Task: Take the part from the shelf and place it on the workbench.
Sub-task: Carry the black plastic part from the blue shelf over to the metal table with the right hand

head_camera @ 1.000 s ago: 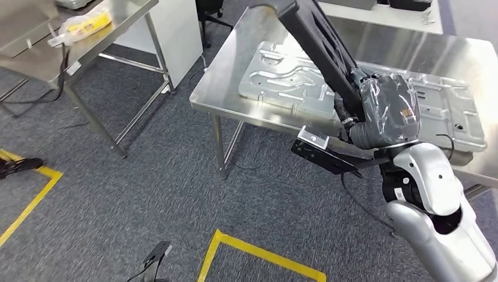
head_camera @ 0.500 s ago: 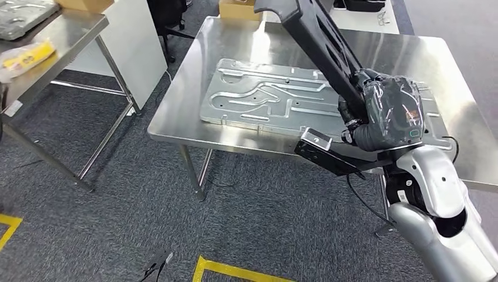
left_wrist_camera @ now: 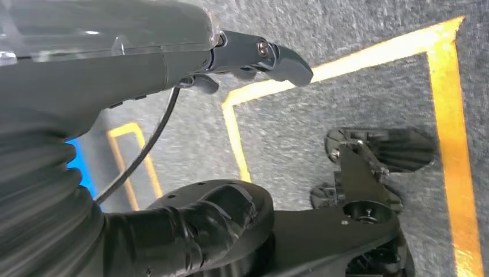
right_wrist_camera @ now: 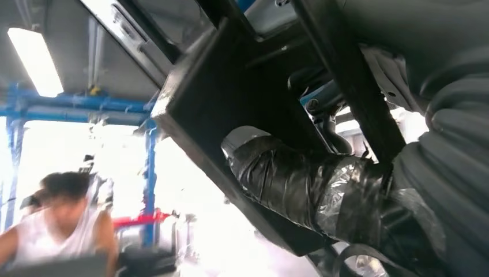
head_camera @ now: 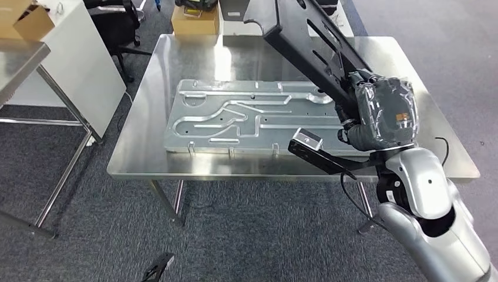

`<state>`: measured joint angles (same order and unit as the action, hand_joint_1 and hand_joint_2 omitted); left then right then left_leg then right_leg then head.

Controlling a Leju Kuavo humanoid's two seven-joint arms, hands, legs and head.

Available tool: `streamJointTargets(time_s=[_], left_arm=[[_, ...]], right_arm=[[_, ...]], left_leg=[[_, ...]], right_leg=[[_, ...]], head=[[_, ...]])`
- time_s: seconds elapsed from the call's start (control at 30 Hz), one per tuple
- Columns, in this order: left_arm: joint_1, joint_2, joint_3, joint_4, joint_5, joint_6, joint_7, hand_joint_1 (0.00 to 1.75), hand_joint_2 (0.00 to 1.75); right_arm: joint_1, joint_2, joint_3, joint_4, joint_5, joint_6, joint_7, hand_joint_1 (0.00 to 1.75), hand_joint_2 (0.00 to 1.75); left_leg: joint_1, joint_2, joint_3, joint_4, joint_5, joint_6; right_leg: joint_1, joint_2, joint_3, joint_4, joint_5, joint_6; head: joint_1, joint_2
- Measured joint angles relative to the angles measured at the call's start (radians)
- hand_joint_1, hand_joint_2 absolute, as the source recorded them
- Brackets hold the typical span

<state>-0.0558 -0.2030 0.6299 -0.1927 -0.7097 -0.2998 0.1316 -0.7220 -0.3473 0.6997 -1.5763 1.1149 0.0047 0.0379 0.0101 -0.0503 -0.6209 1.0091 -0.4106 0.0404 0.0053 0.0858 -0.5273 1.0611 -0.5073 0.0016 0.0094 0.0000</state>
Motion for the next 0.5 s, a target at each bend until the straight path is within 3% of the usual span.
streamJointTargets(time_s=[0.07, 0.13, 0.17, 0.2, 0.23, 0.27, 0.33, 0.37, 0.5], left_arm=[[-0.026, 0.0, 0.0, 0.0, -0.001, -0.009, 0.032, 0.0, 1.75], [-0.04, 0.0, 0.001, 0.0, -0.001, -0.012, 0.041, 0.0, 1.75], [-0.043, 0.0, 0.001, 0.0, -0.001, -0.011, 0.042, 0.0, 1.75], [-0.043, 0.0, 0.002, 0.0, -0.002, -0.011, 0.043, 0.0, 1.75], [-0.043, -0.001, 0.002, 0.0, -0.002, -0.01, 0.043, 0.0, 1.75], [-0.043, -0.001, 0.002, 0.0, -0.002, -0.008, 0.042, 0.0, 1.75], [-0.045, -0.001, 0.002, 0.0, -0.002, -0.005, 0.041, 0.0, 1.75], [-0.047, -0.001, 0.003, 0.0, -0.002, -0.004, 0.041, 0.0, 1.75], [-0.053, -0.001, 0.003, -0.001, -0.002, -0.003, 0.047, 0.0, 1.75]], right_arm=[[-0.021, -0.001, 0.002, 0.006, 0.011, -0.006, -0.006, 1.75, 1.75], [-0.027, 0.0, 0.007, 0.013, 0.013, -0.009, -0.01, 1.75, 1.75], [-0.027, -0.001, 0.01, 0.016, 0.013, -0.009, -0.01, 1.75, 1.75], [-0.027, -0.001, 0.013, 0.02, 0.013, -0.009, -0.01, 1.75, 1.75], [-0.027, -0.001, 0.015, 0.023, 0.013, -0.009, -0.01, 1.75, 1.75], [-0.028, -0.002, 0.016, 0.025, 0.013, -0.009, -0.01, 1.75, 1.75], [-0.032, -0.004, 0.018, 0.032, 0.014, -0.009, -0.013, 1.75, 1.75], [-0.036, -0.005, 0.02, 0.036, 0.015, -0.008, -0.014, 1.75, 1.75], [-0.066, -0.003, 0.031, 0.065, 0.022, 0.004, -0.016, 1.75, 1.75]], left_leg=[[0.001, 0.012, 0.016, -0.001, -0.003, 0.008], [0.001, 0.021, 0.028, -0.001, -0.016, 0.008], [0.002, 0.025, 0.036, 0.0, -0.024, 0.006], [0.003, 0.028, 0.045, 0.002, -0.032, 0.004], [0.003, 0.03, 0.055, 0.004, -0.041, 0.002], [0.004, 0.031, 0.065, 0.005, -0.05, -0.001], [0.005, 0.033, 0.079, 0.003, -0.063, -0.01], [0.004, 0.033, 0.084, 0.001, -0.067, -0.016], [0.003, 0.036, 0.078, 0.029, -0.073, -0.039]], right_leg=[[-0.003, -0.055, -0.052, 0.092, -0.032, 0.013], [-0.013, -0.075, -0.129, 0.191, -0.078, 0.025], [-0.018, -0.077, -0.154, 0.208, -0.088, 0.029], [-0.023, -0.078, -0.163, 0.193, -0.077, 0.032], [-0.026, -0.08, -0.155, 0.145, -0.044, 0.033], [-0.028, -0.082, -0.139, 0.079, 0.008, 0.032], [-0.023, -0.087, -0.116, -0.014, 0.08, 0.025], [-0.019, -0.088, -0.113, -0.034, 0.098, 0.018], [-0.016, -0.085, -0.099, -0.049, 0.106, -0.012]], head=[[0.003, 0.0], [0.004, 0.0], [0.004, 0.0], [0.004, 0.0], [0.004, 0.0], [0.004, 0.0], [0.004, 0.0], [0.003, 0.0], [0.002, 0.0]])
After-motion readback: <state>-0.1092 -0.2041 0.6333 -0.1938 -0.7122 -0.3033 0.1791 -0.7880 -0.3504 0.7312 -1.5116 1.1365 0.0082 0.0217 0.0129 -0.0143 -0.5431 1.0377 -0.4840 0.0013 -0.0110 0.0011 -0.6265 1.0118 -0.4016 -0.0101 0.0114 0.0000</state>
